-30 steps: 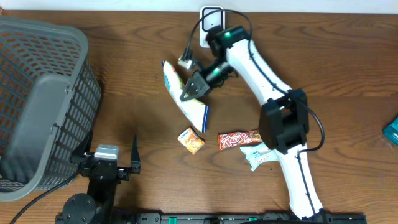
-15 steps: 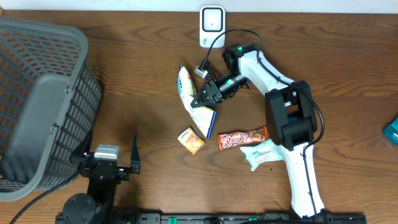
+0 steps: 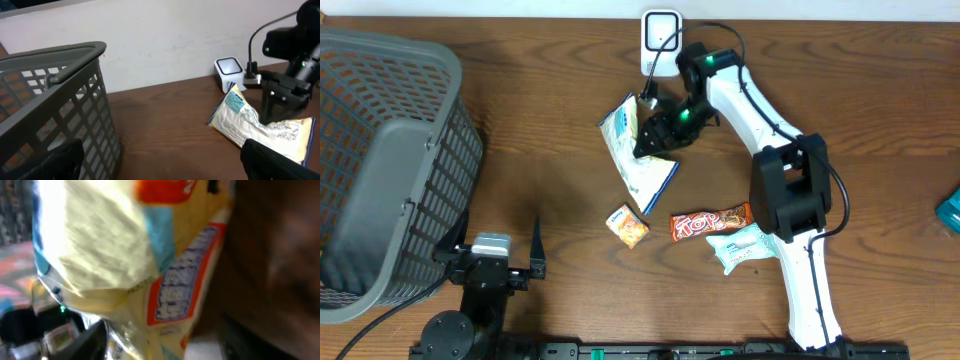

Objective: Scan the item barcode

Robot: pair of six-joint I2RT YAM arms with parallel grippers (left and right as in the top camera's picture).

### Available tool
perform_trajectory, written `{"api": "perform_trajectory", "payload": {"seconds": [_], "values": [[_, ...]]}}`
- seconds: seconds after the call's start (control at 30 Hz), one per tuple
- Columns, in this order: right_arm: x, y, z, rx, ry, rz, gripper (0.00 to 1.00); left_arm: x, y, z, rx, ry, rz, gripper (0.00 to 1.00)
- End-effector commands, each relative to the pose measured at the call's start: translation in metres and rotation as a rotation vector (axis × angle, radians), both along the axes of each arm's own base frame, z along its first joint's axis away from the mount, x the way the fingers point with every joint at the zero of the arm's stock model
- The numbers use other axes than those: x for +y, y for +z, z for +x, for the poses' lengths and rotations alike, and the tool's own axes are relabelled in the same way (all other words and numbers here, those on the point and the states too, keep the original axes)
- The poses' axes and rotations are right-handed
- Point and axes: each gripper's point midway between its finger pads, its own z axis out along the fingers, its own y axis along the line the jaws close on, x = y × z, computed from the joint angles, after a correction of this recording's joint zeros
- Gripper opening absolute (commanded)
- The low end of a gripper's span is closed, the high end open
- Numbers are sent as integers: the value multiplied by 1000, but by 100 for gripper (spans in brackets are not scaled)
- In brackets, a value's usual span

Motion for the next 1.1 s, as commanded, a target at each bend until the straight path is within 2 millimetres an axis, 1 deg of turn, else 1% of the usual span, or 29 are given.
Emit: {"api": "perform_trajectory", "payload": {"seconds": [0.0,0.03,0.17,0.23,0.33,0.43,0.53,0.73,0.77,0.83,0.9,0.93,0.97,1.0,1.07], "values": [[-3,22,14,-85,-16,-47,94,-1,2,0,-6,-5,-6,100],[-2,28,16,-97,-16,-41,99,-1,2,0,-6,-5,-6,100],[11,41,14,-94,-6,33,99,-1,2,0,-6,-5,-6,100],[14,39,11,-94,8,38,99,-1,2,0,-6,-5,-6,100],[18,29,8,-113,37,19,99,-1,2,0,-6,-5,-6,100],[17,12,12,-163,50,-48,99,-1,2,0,-6,-5,-6,100],[12,-5,14,-184,49,-106,99,-1,2,0,-6,-5,-6,100],[-3,-32,7,-158,53,-162,99,-1,2,0,-6,-5,-6,100],[-5,-35,7,-155,54,-162,97,-1,2,0,-6,-5,-6,100],[-11,-40,7,-144,45,-166,78,-1,2,0,-6,-5,-6,100],[-16,-42,7,-137,41,-167,47,-1,2,0,-6,-5,-6,100],[-19,-42,8,-133,38,-167,28,-1,2,0,-6,-5,-6,100],[-21,-42,9,-130,32,-169,14,-1,2,0,-6,-5,-6,100],[-23,-41,10,-130,28,-169,2,-1,2,0,-6,-5,-6,100],[-23,-35,10,-117,22,-152,1,-1,2,0,-6,-5,-6,100]]}}
